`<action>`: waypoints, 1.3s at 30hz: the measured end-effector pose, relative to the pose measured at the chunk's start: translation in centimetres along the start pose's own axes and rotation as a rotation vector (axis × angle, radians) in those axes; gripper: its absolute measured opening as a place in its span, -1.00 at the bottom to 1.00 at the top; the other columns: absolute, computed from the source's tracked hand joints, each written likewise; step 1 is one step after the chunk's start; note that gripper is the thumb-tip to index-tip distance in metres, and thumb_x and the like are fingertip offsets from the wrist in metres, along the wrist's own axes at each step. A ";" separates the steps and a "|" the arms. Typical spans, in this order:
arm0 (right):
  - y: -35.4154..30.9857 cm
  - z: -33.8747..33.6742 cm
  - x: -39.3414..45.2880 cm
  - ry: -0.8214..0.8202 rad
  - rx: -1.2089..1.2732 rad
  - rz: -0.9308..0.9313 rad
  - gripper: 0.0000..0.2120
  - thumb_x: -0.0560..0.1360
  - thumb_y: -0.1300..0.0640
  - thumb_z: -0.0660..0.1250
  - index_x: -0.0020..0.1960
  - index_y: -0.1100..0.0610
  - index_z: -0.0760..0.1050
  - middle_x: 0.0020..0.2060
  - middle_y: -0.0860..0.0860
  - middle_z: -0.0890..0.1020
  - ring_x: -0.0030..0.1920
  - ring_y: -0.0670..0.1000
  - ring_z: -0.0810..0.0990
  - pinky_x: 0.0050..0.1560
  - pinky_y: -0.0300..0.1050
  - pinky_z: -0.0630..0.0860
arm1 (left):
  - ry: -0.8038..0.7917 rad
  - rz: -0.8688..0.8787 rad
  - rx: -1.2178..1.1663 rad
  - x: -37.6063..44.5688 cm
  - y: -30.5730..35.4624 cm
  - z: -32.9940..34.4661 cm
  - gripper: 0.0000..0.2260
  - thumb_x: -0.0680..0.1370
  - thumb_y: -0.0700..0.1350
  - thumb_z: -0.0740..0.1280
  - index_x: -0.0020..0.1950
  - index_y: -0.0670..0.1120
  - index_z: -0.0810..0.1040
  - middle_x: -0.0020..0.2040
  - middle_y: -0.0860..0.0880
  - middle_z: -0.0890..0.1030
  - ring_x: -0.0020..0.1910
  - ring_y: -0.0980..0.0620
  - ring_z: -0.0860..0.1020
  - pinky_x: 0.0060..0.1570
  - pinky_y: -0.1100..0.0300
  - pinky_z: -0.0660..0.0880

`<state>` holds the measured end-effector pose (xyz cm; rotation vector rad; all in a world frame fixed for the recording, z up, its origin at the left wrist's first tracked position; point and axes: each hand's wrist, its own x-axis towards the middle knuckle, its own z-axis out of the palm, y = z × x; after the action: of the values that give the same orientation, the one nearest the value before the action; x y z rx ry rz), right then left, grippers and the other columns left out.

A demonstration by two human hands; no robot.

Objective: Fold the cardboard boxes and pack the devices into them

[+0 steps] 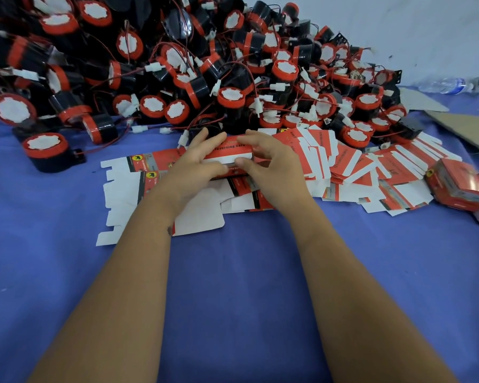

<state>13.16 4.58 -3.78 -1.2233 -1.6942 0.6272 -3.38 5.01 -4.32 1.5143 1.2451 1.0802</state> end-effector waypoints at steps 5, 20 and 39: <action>0.1 0.3 0.0 0.039 -0.066 -0.026 -0.72 0.54 0.16 0.40 0.23 -0.02 0.58 0.30 -0.14 0.53 0.14 -0.24 0.47 0.11 -0.48 0.35 | 0.001 0.061 0.097 -0.2 -0.2 -0.2 -0.53 0.66 -0.22 0.23 0.51 0.19 0.34 0.60 0.20 0.08 0.41 0.30 0.14 0.26 0.29 0.29; -0.1 0.7 -0.2 0.153 -0.156 -0.115 -0.83 0.56 0.09 0.36 0.14 0.01 0.61 0.00 -0.24 0.51 -0.03 -0.21 0.50 -0.05 -0.48 0.39 | 0.039 0.054 -0.166 0.1 -0.1 -0.2 -0.53 0.62 -0.29 0.27 0.09 0.34 0.61 0.41 0.27 0.38 0.41 0.09 0.40 0.35 -0.06 0.45; 0.0 0.6 0.2 0.127 0.000 -0.075 -0.86 0.52 0.23 0.38 -0.12 0.00 0.56 -0.10 -0.40 0.49 -0.05 -0.25 0.53 -0.05 -0.49 0.38 | 0.352 0.386 0.334 -0.6 -0.2 0.9 -0.78 0.37 -0.27 0.55 -0.07 -0.10 0.59 0.21 0.07 0.47 0.28 0.05 0.44 0.26 0.32 0.33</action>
<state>12.64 4.81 -3.93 -1.1692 -1.6257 0.4934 -2.64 4.33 -4.83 1.9324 1.4618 1.4953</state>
